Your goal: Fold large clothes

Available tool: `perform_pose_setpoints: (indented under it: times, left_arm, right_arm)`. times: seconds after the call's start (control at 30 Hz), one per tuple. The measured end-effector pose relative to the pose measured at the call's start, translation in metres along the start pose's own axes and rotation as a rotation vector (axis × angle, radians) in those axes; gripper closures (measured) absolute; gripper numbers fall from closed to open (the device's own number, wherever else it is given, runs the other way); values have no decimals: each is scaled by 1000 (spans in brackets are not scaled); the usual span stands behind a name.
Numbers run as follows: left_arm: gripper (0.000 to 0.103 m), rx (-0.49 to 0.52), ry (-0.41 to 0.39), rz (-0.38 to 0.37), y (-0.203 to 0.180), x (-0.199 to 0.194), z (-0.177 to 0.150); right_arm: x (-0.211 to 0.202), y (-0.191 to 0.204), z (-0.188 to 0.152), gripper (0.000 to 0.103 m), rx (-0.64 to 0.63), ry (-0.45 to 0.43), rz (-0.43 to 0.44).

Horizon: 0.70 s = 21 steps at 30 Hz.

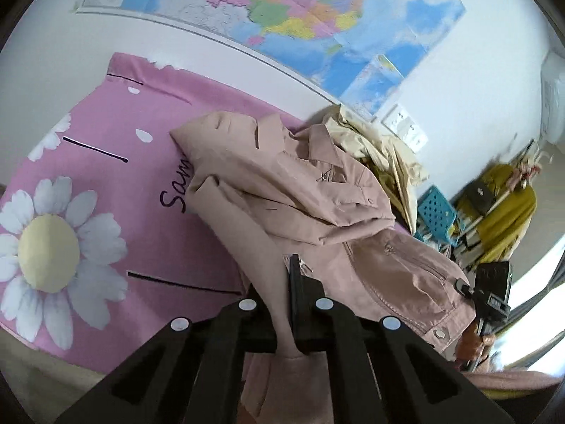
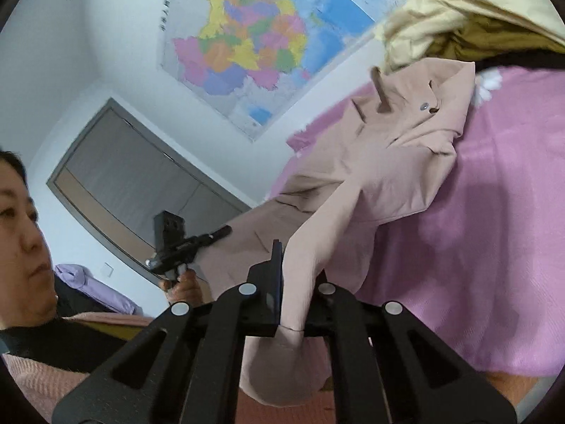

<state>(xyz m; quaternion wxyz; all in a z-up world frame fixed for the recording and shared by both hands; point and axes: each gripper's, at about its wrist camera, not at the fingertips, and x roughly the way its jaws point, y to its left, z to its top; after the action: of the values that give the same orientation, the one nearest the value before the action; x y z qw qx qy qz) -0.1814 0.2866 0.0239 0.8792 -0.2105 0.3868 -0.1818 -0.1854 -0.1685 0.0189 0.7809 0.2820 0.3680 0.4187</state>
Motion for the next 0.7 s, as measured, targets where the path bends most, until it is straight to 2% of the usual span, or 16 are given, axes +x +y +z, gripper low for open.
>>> perform_pose_setpoints:
  times: [0.13,0.17,0.23,0.27,0.33,0.37,0.43,0.47,0.5,0.53,0.57,0.6,0.7]
  left_arm:
    - [98,-33,140,29,25,42,-19]
    - [96,-47,163,42,31,50,-22]
    - [85,-48,203,80,42,61,-31]
    - [74,-46,213,78,45,63,-34]
    - [61,-40,203,25,48,60,-37]
    - [53,-40,210,10,48,59,-36]
    - [50,-23,221,-3,45,59,-39]
    - [50,-3,222,5,41,60,-40]
    - [56,6,224,9,37,63,-41]
    - [66,7,232,5,35,65,-41]
    - [88,1,240,3,34,68,-41]
    - [100,-3,231,18,33,67,-40]
    - [101,-26,155,12,34,54,-29]
  right_arm:
    - [16,-35,-14,96,117,52,-37]
    - [21,-42,-19,92,136,69,-42]
    - [26,-50,-28,90,162,94,-59]
    - [28,-53,-33,87,172,107,-66]
    - [30,-58,-39,81,191,119,-82]
    - [30,-61,-43,72,203,131,-85]
    - [31,-62,-49,67,204,150,-75]
    - [32,-62,-52,66,197,159,-65]
    - [33,-61,-54,67,193,162,-60]
    - [36,-60,-56,71,191,166,-43]
    - [37,-58,-55,92,191,159,-21]
    - [36,-56,-54,99,194,142,9]
    - [29,-41,-42,99,161,86,50]
